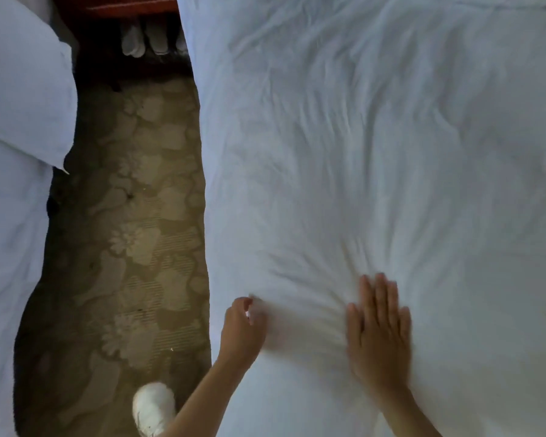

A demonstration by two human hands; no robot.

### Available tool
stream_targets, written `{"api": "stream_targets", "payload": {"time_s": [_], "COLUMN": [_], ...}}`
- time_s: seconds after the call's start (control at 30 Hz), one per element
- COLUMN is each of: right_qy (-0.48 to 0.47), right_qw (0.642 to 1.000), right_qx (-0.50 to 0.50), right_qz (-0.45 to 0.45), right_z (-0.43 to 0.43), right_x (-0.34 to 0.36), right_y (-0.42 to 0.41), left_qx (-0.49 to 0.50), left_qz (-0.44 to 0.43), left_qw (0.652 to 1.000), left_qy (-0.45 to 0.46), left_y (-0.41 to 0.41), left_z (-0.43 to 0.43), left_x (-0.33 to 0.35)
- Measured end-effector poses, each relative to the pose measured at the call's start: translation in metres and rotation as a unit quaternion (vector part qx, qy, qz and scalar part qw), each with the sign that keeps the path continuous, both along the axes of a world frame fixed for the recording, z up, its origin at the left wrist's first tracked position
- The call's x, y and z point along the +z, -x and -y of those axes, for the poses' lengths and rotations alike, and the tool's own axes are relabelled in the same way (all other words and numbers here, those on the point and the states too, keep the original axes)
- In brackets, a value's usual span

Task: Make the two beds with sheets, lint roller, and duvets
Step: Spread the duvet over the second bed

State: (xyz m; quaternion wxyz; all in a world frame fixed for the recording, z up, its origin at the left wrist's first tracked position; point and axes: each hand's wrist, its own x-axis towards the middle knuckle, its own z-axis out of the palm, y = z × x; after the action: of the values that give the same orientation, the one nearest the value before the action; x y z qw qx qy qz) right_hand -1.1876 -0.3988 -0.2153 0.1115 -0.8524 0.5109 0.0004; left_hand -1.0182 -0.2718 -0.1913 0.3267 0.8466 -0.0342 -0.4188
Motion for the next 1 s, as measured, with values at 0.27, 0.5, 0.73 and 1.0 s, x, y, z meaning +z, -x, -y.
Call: {"api": "stream_targets", "payload": {"time_s": [0.27,0.5,0.73,1.0], "right_qy": [-0.020,-0.035,-0.133,-0.041], "right_qw": [0.991,0.997,0.966,0.976], "right_qx": [-0.126,-0.061,-0.202,-0.183], "right_qz": [0.039,-0.015,-0.094,0.108], "right_z": [-0.010,0.027,0.001,0.166], "right_x": [0.037,0.020,0.003,0.073], "right_y": [-0.103,-0.264,-0.242,-0.468], "left_qx": [-0.157,-0.135,-0.042,-0.097], "left_qz": [-0.283,-0.194,-0.044,-0.115], "left_qw": [0.942,0.969,0.992,0.986], "left_qy": [-0.091,-0.072,-0.112,-0.068], "left_y": [-0.076,-0.243,-0.441,-0.537], "left_z": [0.018,0.015,0.007,0.143], "left_x": [-0.006,-0.001,0.002,0.020]}}
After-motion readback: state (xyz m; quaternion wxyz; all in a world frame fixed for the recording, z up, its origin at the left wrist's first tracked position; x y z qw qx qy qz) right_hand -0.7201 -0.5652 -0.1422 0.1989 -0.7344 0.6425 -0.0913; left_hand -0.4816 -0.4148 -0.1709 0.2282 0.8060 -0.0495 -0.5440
